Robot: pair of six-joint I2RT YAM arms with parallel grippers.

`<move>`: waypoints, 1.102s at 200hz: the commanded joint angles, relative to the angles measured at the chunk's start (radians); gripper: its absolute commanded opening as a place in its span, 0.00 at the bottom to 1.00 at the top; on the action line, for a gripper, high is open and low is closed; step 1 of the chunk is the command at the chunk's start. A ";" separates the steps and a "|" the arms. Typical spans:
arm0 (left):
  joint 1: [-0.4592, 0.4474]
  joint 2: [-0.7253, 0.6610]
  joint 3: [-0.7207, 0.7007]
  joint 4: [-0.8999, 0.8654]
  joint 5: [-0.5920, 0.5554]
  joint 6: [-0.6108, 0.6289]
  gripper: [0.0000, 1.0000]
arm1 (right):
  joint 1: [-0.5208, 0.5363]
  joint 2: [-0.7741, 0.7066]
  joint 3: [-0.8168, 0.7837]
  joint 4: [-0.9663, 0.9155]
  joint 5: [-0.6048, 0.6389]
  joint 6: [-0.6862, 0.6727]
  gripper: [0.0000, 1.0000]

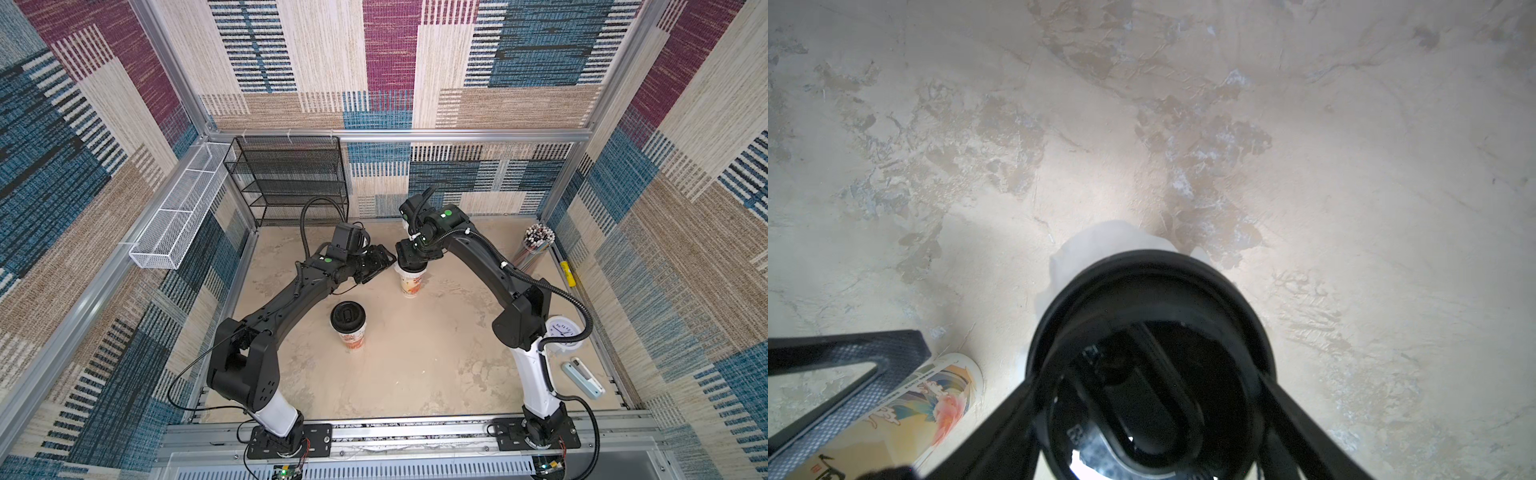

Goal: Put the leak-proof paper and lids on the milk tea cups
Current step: Secure the cup lid on the cup.

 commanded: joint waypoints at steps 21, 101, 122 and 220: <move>0.004 0.005 -0.002 0.048 0.003 -0.011 0.67 | 0.008 0.008 -0.059 -0.027 0.014 0.007 0.79; 0.014 0.040 0.005 0.093 0.076 -0.019 0.65 | 0.008 -0.069 -0.260 0.081 -0.026 -0.039 0.79; 0.027 0.033 0.000 0.099 0.092 -0.016 0.65 | 0.007 -0.090 -0.303 0.115 -0.041 -0.076 0.79; 0.049 0.041 0.019 0.097 0.257 0.060 0.69 | 0.005 -0.205 -0.503 0.232 -0.144 -0.231 0.81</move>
